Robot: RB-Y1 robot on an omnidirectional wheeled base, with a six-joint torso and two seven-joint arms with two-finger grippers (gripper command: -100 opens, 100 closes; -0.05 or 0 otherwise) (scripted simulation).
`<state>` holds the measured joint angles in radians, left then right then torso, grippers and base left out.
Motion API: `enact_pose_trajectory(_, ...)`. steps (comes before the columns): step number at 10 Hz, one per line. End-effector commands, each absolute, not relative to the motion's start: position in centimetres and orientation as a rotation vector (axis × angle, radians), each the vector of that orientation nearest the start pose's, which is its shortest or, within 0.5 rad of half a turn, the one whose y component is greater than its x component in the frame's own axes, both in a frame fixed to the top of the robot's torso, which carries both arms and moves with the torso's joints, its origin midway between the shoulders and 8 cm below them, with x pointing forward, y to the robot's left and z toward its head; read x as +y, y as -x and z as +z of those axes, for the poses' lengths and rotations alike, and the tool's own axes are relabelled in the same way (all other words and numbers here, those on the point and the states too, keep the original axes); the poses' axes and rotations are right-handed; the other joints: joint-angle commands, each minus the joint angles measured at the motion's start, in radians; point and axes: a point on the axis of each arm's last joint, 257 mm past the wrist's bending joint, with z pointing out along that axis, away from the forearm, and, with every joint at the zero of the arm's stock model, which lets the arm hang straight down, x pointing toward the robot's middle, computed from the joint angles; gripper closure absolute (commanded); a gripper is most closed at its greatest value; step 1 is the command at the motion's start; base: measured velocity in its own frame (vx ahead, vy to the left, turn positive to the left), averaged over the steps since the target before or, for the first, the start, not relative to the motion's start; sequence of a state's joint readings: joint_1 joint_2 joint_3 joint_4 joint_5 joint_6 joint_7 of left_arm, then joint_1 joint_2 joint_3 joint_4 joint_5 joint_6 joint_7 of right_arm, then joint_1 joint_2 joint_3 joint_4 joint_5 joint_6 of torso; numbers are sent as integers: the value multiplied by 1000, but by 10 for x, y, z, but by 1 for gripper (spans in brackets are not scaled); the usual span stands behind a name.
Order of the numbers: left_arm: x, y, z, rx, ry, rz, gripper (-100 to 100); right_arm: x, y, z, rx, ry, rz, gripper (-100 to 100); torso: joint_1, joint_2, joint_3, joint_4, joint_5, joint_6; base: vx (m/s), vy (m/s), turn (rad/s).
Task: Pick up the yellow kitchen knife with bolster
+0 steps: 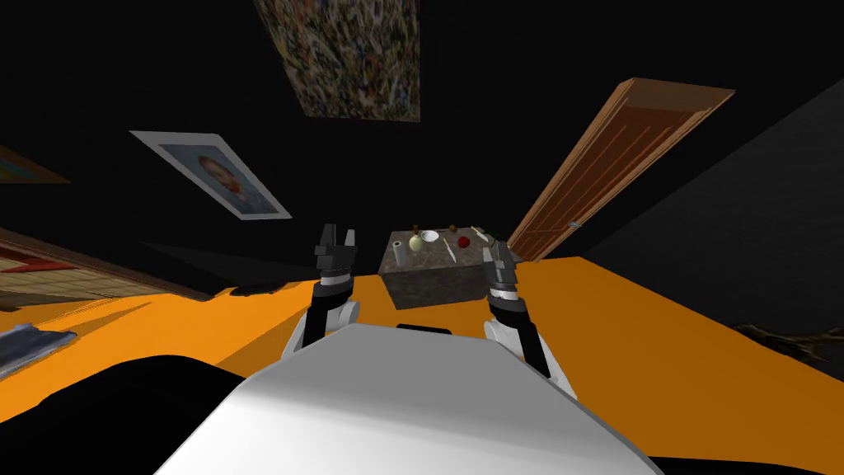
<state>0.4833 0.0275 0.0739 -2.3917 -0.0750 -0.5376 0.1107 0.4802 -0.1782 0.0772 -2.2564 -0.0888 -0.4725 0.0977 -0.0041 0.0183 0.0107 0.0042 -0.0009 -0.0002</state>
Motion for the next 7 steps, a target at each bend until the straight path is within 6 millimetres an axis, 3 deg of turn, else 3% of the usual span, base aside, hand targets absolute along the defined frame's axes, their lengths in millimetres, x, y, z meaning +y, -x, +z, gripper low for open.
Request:
enact_pose_trajectory(1, 277, -311, 84, 545, 483, -1327, 0, -240, -363, 1, 808, -585, 1349, -100, 0, 0, 0, 0, 0, 0, -174, -24, 55)
enact_pose_trajectory(4, 277, -311, 84, 545, 483, -1327, 0, -216, -374, -53, 989, -628, 1382, -100, 3, -5, -3, -1, 1, 0, -214, 11, 222)
enact_pose_trajectory(5, 277, -311, 84, 545, 483, -1327, 0, -215, -374, -54, 999, -619, 1380, -100, 4, -2, -1, 0, 1, 0, -195, 25, 51)
enact_pose_trajectory(7, 277, -311, 84, 545, 483, -1327, 0, -201, -376, -101, 1134, -667, 1395, -100, 2, -7, -4, -1, 0, 0, -179, -6, 257)
